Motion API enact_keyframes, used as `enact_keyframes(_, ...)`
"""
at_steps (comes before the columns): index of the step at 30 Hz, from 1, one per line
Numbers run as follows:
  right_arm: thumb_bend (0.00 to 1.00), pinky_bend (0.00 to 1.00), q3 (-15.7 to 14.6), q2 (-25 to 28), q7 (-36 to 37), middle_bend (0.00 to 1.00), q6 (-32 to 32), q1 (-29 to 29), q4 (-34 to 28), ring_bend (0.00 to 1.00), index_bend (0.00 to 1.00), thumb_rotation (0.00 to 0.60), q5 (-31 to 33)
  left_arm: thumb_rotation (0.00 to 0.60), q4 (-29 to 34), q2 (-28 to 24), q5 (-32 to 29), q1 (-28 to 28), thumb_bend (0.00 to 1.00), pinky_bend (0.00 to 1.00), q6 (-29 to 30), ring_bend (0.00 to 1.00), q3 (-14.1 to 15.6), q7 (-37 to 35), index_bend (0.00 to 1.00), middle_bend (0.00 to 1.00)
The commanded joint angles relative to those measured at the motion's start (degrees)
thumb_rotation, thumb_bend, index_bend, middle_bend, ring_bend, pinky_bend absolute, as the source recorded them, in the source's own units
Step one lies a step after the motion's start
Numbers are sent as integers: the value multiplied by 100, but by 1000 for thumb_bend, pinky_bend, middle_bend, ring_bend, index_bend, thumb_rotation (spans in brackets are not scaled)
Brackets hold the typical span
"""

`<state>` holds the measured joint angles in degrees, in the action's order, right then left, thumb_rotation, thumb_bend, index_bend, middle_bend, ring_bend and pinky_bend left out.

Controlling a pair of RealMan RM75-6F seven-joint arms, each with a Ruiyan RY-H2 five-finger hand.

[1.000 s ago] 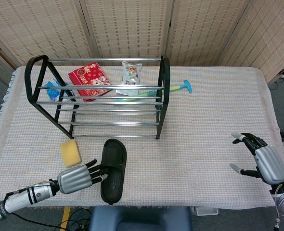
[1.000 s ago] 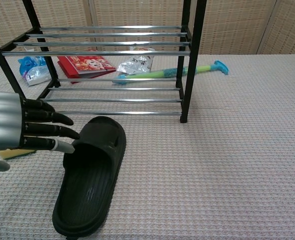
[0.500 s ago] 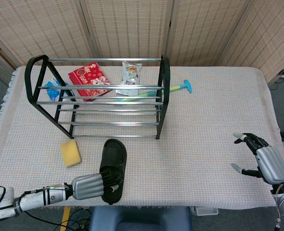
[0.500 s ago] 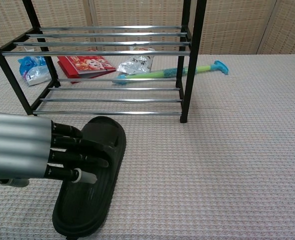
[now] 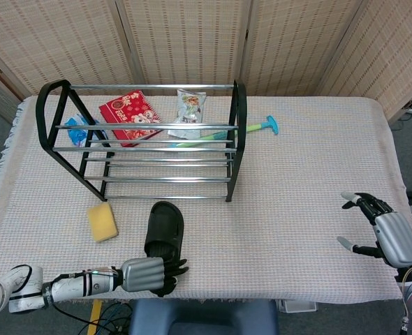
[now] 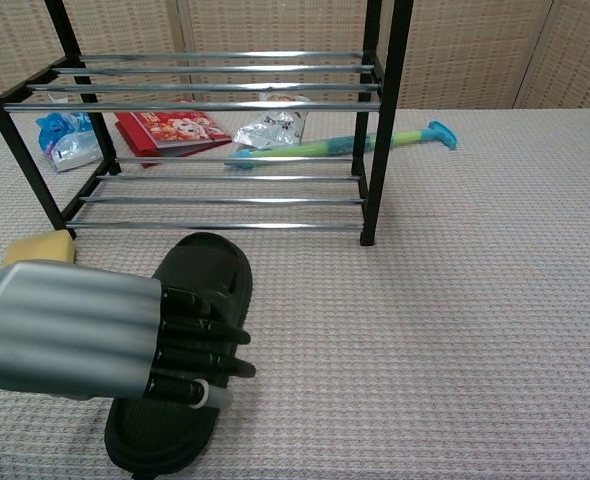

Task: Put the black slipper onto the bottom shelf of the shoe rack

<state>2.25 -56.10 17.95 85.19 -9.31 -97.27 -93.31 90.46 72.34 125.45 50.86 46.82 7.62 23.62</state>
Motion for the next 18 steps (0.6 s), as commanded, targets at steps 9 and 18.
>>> enact_keyframes(9, 161, 253, 15, 4, 28, 360, 15, 25, 31, 223, 174, 600, 40, 600, 37, 163, -241, 186, 60, 278, -234, 55, 50, 79, 160, 77)
enact_keyframes(18, 162, 253, 12, 25, 63, 360, 42, 71, 59, 224, 174, 600, 69, 600, -16, 285, -464, 294, 60, 278, -360, 58, 71, 90, 224, 77)
